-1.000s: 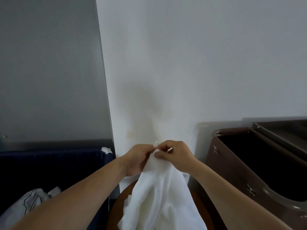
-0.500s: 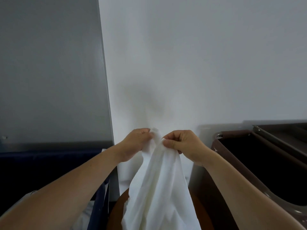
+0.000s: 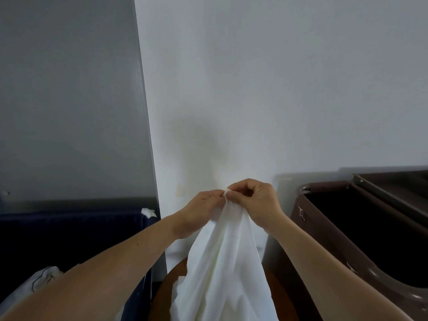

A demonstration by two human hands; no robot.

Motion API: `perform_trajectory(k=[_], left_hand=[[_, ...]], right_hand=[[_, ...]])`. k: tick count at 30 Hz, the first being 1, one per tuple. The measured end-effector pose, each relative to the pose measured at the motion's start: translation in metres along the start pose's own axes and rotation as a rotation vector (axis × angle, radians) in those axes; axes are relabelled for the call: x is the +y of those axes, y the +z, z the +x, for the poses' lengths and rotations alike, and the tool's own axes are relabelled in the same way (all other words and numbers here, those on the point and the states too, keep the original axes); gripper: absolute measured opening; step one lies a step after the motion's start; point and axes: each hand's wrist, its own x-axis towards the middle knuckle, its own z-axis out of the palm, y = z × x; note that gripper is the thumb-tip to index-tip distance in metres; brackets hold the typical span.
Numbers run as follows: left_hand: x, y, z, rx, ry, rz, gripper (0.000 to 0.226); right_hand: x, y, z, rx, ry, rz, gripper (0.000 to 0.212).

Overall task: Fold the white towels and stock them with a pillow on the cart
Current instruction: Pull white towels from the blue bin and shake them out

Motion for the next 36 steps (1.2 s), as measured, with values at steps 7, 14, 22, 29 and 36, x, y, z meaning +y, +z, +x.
perform_trajectory(k=[7,14,22,29,36], left_hand=[[-0.014,0.007,-0.004,0.025,0.115,0.012,0.035],[-0.008,0.004,0.003,0.068,0.076,0.218,0.03],[-0.042,-0.023,0.008,0.111,0.002,0.539,0.026],[-0.087,-0.004,-0.003,0.032,-0.14,0.482,0.03],[-0.016,0.022,0.013,0.412,0.413,0.46,0.054]], right_hand=[[0.011,-0.004,-0.001,-0.096,-0.213,-0.464,0.019],[0.025,0.002,-0.001,0.053,-0.321,-0.512,0.011],[-0.058,-0.018,0.024,0.336,-0.361,-0.194,0.007],[-0.081,-0.026,0.048,0.383,-0.288,-0.219,0.01],[-0.057,-0.009,0.04,0.297,-0.24,-0.239,0.008]])
